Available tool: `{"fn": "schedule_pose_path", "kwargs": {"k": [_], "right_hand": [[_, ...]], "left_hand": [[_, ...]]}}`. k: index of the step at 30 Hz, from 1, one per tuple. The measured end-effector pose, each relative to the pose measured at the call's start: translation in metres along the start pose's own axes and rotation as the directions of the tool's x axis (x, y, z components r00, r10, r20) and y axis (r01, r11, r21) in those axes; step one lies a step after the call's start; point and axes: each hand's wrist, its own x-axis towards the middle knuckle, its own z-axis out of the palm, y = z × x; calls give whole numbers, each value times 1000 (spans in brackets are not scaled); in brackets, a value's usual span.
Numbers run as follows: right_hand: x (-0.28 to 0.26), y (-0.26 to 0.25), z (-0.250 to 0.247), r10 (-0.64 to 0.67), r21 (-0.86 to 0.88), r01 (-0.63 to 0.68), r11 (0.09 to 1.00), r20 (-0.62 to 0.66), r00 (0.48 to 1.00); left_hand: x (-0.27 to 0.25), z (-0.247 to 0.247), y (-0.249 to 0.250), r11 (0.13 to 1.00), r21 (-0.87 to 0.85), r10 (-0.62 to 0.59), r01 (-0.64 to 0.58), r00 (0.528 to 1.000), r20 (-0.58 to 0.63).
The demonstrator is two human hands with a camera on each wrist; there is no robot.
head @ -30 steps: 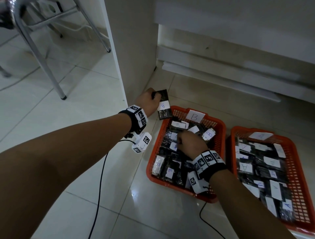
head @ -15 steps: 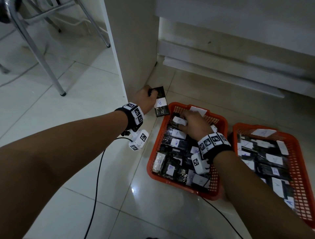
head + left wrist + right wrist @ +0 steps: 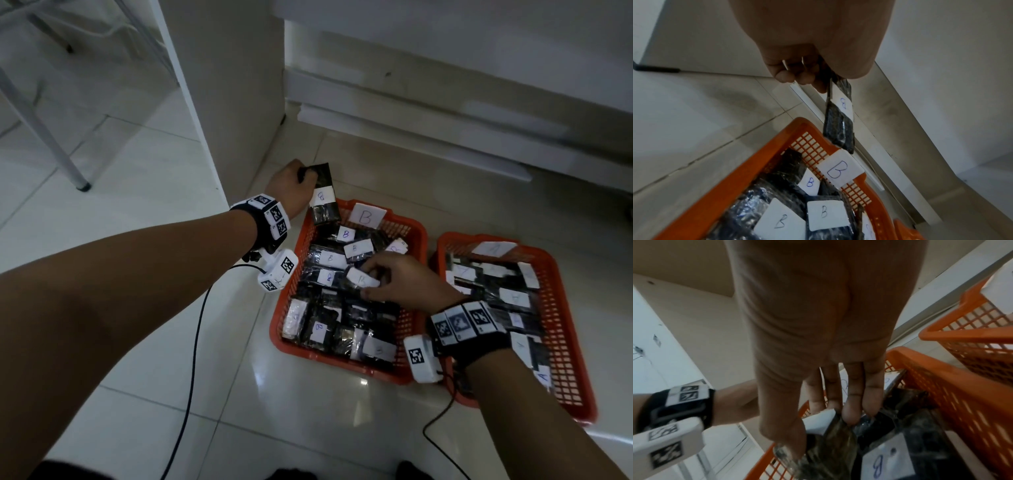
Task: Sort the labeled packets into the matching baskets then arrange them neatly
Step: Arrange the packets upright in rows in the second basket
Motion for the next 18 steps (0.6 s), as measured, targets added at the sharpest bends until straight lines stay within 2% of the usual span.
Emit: {"fn": "schedule_pose_path", "kwargs": {"k": [3, 8, 10, 14, 18], "right_hand": [[-8, 1, 8, -36, 31, 34, 999, 61, 997], [-16, 9, -6, -6, 107, 20, 994, -132, 991], [-19, 15, -14, 12, 100, 3, 995, -150, 989], [-27, 20, -22, 95, 18, -95, 995, -34, 995], [-38, 22, -15, 107, -59, -102, 993, 79, 991]], "left_hand": [[-3, 10, 9, 1000, -22, 5, -4, 1000, 25], [-6, 15, 13, 1000, -19, 19, -18, 999, 41], [-6, 12, 11, 1000, -18, 17, -17, 999, 27], [-4, 5, 6, 1000, -3, 8, -8, 1000, 3], [-3, 2, 6, 1000, -3, 10, -10, 1000, -1]]}}
